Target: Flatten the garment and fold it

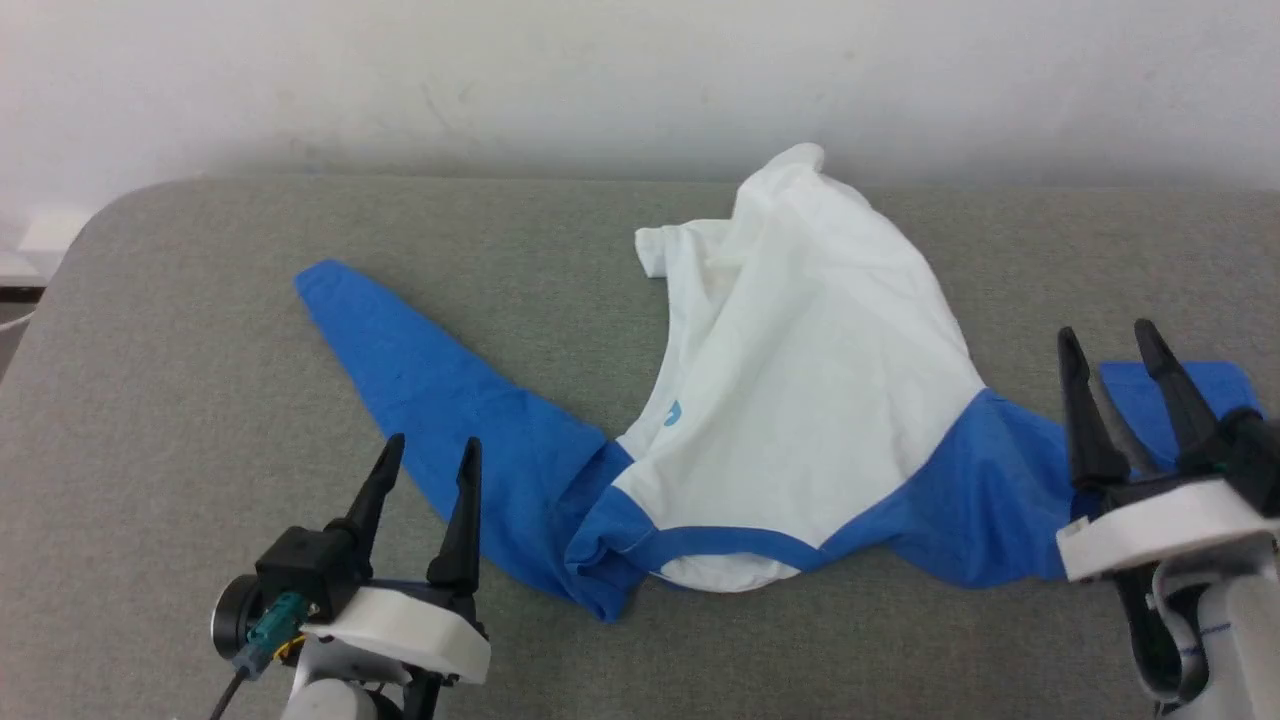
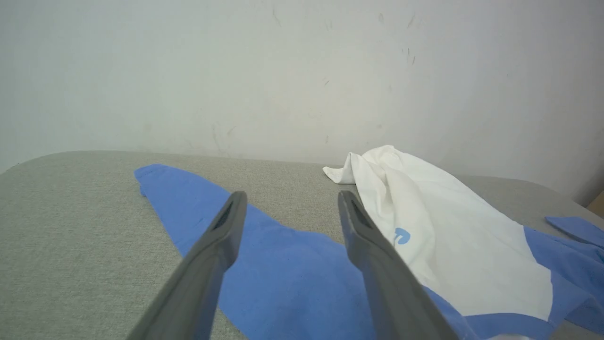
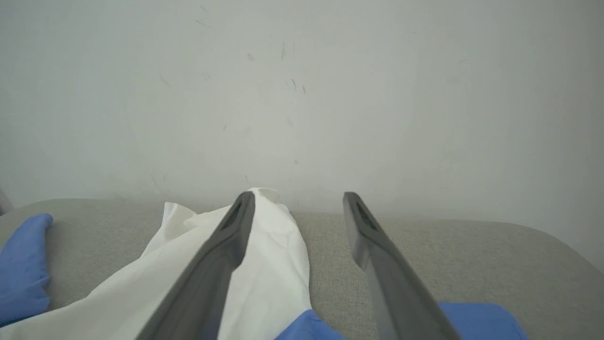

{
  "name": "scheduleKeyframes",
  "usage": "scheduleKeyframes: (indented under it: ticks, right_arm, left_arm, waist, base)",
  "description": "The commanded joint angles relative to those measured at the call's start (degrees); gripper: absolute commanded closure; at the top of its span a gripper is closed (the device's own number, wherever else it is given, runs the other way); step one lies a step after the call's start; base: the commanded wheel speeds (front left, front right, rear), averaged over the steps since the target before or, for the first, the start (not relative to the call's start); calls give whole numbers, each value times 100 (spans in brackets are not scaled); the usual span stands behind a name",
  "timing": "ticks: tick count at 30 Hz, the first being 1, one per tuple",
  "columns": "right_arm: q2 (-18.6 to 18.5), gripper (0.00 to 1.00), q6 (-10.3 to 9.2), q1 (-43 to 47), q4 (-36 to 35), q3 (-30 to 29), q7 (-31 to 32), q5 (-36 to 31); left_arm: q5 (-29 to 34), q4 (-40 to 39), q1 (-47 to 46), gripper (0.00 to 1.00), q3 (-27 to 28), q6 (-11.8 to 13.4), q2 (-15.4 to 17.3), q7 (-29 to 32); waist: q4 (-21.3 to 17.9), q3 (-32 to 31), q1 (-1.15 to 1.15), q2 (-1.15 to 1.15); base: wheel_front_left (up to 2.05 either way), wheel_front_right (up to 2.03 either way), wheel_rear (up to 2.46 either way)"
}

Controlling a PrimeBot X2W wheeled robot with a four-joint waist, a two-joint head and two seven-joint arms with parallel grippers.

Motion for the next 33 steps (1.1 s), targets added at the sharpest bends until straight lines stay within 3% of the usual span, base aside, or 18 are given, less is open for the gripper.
scheduleKeyframes:
  ticks: [1,6,12,20,26,29,33]
  right_arm:
    - [269,0,-11,312,-376,-144,-48,-104]
    - [845,0,-11,1015,-1355,-234,-58,-351]
    - [1037,0,-11,1353,-1862,-94,-60,-512]
    - [1110,0,-11,1205,-2184,-58,-60,-484]
    - [1114,0,-11,1010,-2146,-72,-61,-186]
    - [1114,0,-11,960,-2101,-89,-61,-98]
    - [1115,0,-11,919,-2070,-95,-61,-12]
  left_arm:
    - [-52,61,-22,0,68,22,86,83]
    - [-124,250,-222,0,241,118,294,513]
    - [-106,469,-695,0,331,108,697,1243]
    - [-349,1173,-2241,0,319,-221,1608,3387]
    - [-632,2045,-3119,0,231,-314,2086,5062]
    - [-615,2445,-3269,0,236,-191,2271,5642]
    - [-349,2829,-3268,0,153,160,2573,6253]
  waist:
    - [-411,-171,1,0]
    - [-691,-47,1,0]
    - [-1008,169,1,0]
    - [-1546,840,1,0]
    - [-1881,1195,1,0]
    - [-1995,1288,1,0]
    - [-2073,1340,1,0]
  base:
    - [0,0,0]
    - [0,0,0]
    - [0,0,0]
    - [0,0,0]
    - [0,0,0]
    - [0,0,0]
    - [0,0,0]
